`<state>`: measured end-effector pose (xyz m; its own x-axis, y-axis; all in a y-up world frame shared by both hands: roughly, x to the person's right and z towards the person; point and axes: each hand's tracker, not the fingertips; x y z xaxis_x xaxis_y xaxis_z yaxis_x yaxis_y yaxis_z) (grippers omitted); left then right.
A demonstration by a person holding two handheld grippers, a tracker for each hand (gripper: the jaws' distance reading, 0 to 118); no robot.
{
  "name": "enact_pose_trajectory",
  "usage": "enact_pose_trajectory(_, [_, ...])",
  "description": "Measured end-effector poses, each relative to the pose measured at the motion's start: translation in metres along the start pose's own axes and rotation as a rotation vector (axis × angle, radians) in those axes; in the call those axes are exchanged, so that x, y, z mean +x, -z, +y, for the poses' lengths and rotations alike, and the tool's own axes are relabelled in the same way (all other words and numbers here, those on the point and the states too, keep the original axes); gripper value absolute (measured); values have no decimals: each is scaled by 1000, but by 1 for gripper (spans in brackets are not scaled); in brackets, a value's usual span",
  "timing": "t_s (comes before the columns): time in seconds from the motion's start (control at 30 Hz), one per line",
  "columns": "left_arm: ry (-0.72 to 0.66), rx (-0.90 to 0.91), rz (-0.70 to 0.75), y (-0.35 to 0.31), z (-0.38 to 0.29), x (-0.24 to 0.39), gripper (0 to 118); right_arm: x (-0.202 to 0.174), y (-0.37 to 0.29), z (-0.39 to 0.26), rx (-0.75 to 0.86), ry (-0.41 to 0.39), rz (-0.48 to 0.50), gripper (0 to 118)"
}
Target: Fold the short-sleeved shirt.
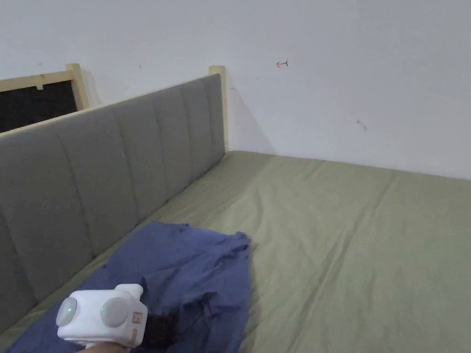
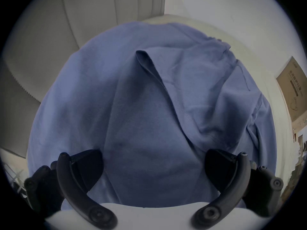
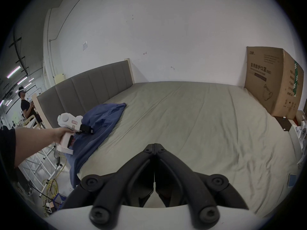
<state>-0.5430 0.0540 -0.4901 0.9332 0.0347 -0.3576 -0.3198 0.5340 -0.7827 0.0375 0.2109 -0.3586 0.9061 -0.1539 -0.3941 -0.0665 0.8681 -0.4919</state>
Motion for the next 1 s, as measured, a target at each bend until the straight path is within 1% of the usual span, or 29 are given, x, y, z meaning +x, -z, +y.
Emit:
enact_pose_trajectory(0.03, [13, 41, 16, -6, -6, 4, 118, -2, 1, -2, -5, 12, 16, 0])
enact_pose_trajectory(0.07, [22, 14, 13, -10, -2, 5, 118, -3, 2, -3, -11, 21, 29, 0])
enact_pose_trajectory(0.1, [14, -9, 9, -15, 1, 4, 112, -5, 2, -4, -20, 27, 39, 0])
enact_pose_trajectory(0.13, [-37, 73, 28, -22, -9, 4, 102, -6, 2, -4, -30, 28, 47, 0])
enact_pose_trajectory(0.17, [-72, 104, 35, -28, -13, 2, 87, -7, 1, -4, -38, 28, 55, 0])
enact_pose_trajectory(0.23, [-75, 148, 17, -43, -16, -1, 25, -10, -6, -3, -43, 20, 67, 0])
enact_pose_trajectory(0.27, [-78, 146, 3, -49, -21, -6, 0, -11, -11, -2, -38, 13, 71, 0])
enact_pose_trajectory(0.3, [-86, 136, -12, -56, -21, -5, 0, -11, -16, -1, -33, 6, 74, 0])
enact_pose_trajectory(0.37, [-77, 184, -29, -79, -21, -1, 0, -11, -25, 1, -26, -3, 78, 0])
enact_pose_trajectory(0.4, [-40, 216, -10, -95, -16, 3, 0, -10, -30, 2, -22, -4, 77, 0])
enact_pose_trajectory(0.47, [16, 252, -20, -128, -2, 11, 0, -8, -39, 5, -7, 4, 77, 0])
enact_pose_trajectory(0.53, [83, 299, -67, -166, 17, 19, 0, -4, -50, 7, 20, 22, 77, 0])
enact_pose_trajectory(0.6, [180, 415, -94, -217, 32, 38, 0, 0, -60, 10, 51, 44, 75, 0])
enact_pose_trajectory(0.63, [196, 472, -116, -240, 38, 47, 0, 2, -65, 10, 62, 52, 75, 0])
enact_pose_trajectory(0.7, [213, 583, -188, -300, 59, 77, 0, 6, -76, 11, 81, 66, 73, 0])
enact_pose_trajectory(0.77, [224, 647, -266, -349, 72, 107, 0, 11, -86, 11, 94, 77, 72, 0])
enact_pose_trajectory(0.83, [297, 692, -343, -394, 82, 144, 0, 19, -99, 11, 119, 96, 65, 0])
enact_pose_trajectory(0.9, [391, 713, -386, -429, 84, 182, 0, 29, -111, 10, 145, 114, 53, 0])
enact_pose_trajectory(0.97, [416, 697, -421, -454, 83, 217, 0, 40, -124, 9, 166, 128, 32, 0])
enact_pose_trajectory(1.0, [416, 658, -477, -462, 84, 233, 0, 43, -133, 12, 176, 136, 18, 0])
